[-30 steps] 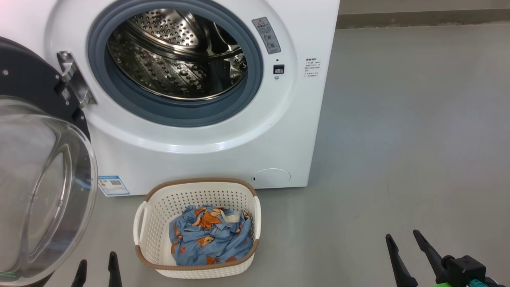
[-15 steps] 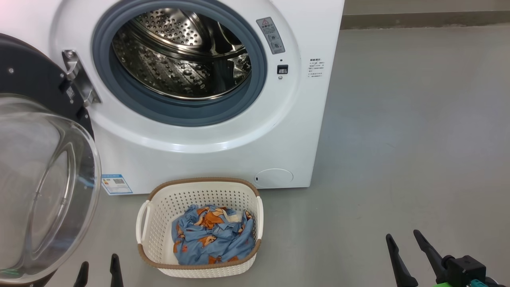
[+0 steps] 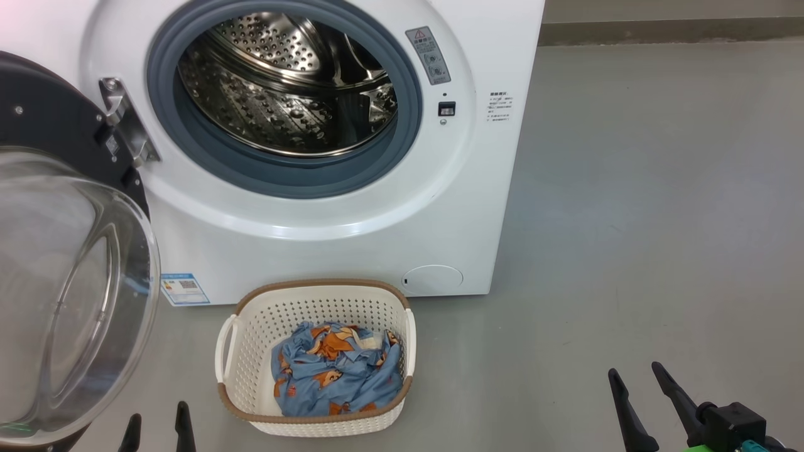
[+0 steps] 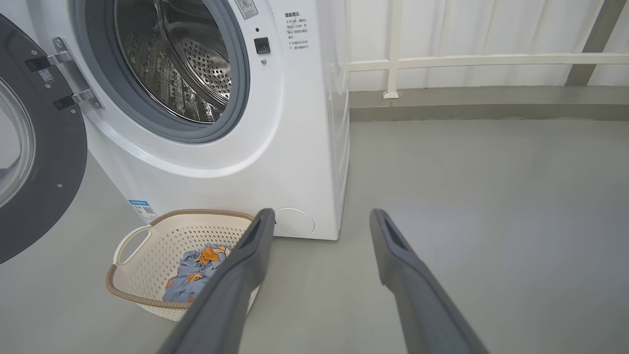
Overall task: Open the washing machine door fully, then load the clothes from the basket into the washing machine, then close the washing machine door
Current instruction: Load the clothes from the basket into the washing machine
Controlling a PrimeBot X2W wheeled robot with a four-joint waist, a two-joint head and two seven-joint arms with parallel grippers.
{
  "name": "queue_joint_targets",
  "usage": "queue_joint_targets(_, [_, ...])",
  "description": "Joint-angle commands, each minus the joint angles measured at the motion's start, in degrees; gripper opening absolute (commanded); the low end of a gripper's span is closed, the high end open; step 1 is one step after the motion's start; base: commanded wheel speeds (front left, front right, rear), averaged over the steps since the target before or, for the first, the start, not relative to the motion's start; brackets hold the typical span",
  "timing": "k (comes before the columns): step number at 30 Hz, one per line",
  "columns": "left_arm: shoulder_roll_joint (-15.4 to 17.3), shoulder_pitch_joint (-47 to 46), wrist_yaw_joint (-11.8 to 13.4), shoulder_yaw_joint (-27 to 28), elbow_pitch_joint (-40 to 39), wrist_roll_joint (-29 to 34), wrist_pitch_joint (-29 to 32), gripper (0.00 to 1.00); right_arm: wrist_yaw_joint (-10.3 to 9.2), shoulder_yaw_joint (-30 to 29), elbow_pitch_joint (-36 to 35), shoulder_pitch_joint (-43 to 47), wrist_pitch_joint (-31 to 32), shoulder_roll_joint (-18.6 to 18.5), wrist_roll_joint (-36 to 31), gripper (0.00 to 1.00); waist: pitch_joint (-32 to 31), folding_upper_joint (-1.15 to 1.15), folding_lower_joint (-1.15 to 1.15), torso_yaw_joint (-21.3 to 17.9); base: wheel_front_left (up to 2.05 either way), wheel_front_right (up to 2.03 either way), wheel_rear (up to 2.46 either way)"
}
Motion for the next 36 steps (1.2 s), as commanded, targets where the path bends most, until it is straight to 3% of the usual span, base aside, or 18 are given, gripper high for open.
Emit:
queue_joint_targets(1, [0.72, -0.79, 0.67, 2.07, -1.09, 1.01, -0.47, 1.0, 0.09, 1.0, -1.26, -1.73, -0.7, -0.46, 0.75, 1.0, 0.06, 0.0, 0.0, 0.03, 0.0, 0.0, 0.0])
queue_joint_targets(15, [0.7, -0.75, 0.44, 2.13, -0.96, 0.77, -0.47, 1.0, 0.09, 0.79, -1.33, -1.69, -0.7, -0.42, 0.6, 1.0, 0.33, 0.0, 0.0, 0.14, 0.17, -0.17, 0.0])
queue_joint_targets(36, [0.68, -0.86, 1.06, 2.73, -1.71, 2.27, -0.47, 1.0, 0.09, 0.73, -1.2, -1.92, -0.7, -0.46, 0.67, 1.0, 0.73, 0.0, 0.0, 0.27, 1.31, -1.31, 0.0])
